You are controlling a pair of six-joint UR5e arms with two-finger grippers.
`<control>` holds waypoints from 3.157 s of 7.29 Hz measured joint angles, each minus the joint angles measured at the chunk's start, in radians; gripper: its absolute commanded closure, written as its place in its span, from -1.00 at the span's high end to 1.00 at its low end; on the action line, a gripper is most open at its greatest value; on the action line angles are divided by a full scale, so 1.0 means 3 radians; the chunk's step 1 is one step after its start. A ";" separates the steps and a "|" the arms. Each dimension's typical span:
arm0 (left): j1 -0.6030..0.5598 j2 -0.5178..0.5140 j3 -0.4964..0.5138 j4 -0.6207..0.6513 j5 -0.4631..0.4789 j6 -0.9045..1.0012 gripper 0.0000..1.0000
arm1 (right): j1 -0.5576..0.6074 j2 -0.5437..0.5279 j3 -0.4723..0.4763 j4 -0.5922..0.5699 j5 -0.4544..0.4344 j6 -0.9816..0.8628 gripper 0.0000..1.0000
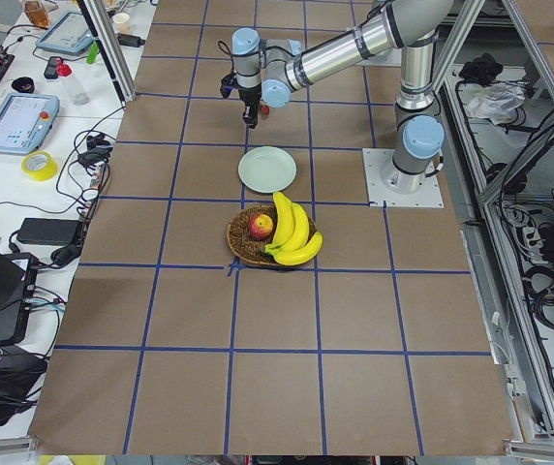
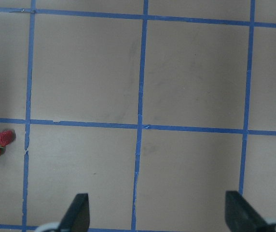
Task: Collect all strawberries into plate
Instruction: 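Carry the strawberry onto the green plate and open the left gripper, then move the left gripper back to the strawberries and grasp one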
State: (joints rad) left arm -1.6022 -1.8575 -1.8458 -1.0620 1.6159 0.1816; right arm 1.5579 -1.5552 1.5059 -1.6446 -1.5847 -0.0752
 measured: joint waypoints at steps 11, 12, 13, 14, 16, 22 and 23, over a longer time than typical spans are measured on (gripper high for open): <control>0.0787 -0.0045 -0.0156 -0.0143 0.0387 0.0325 1.00 | -0.0003 -0.0001 0.0007 -0.0092 -0.0025 0.0000 1.00; 0.0663 -0.0028 -0.0088 -0.0139 0.0329 0.0300 1.00 | -0.0002 -0.0001 0.0008 -0.0099 -0.0024 0.0002 1.00; 0.0493 -0.0020 -0.0024 -0.0138 0.0240 0.0201 1.00 | -0.0002 -0.0001 0.0010 -0.0106 -0.0025 0.0002 1.00; 0.0314 -0.0021 0.0019 -0.0137 0.0101 0.0037 1.00 | -0.0004 -0.0002 0.0010 -0.0113 -0.0034 0.0001 1.00; -0.0066 -0.0057 0.0046 -0.0035 -0.0199 -0.0286 1.00 | -0.0005 -0.0007 0.0010 -0.0123 -0.0043 -0.0001 1.00; -0.0751 -0.0299 -0.0111 0.0658 -0.0574 -0.0652 0.97 | -0.0005 0.0004 0.0012 -0.0143 -0.0020 0.0020 1.00; -0.0770 -0.0364 -0.0186 0.0783 -0.0596 -0.0634 0.97 | -0.0005 0.0008 0.0012 -0.0162 -0.0018 0.0022 1.00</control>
State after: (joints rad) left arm -1.8333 -1.9668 -1.9017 -0.8272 1.4371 -0.0088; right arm 1.5565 -1.5527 1.5094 -1.6932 -1.5901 -0.0686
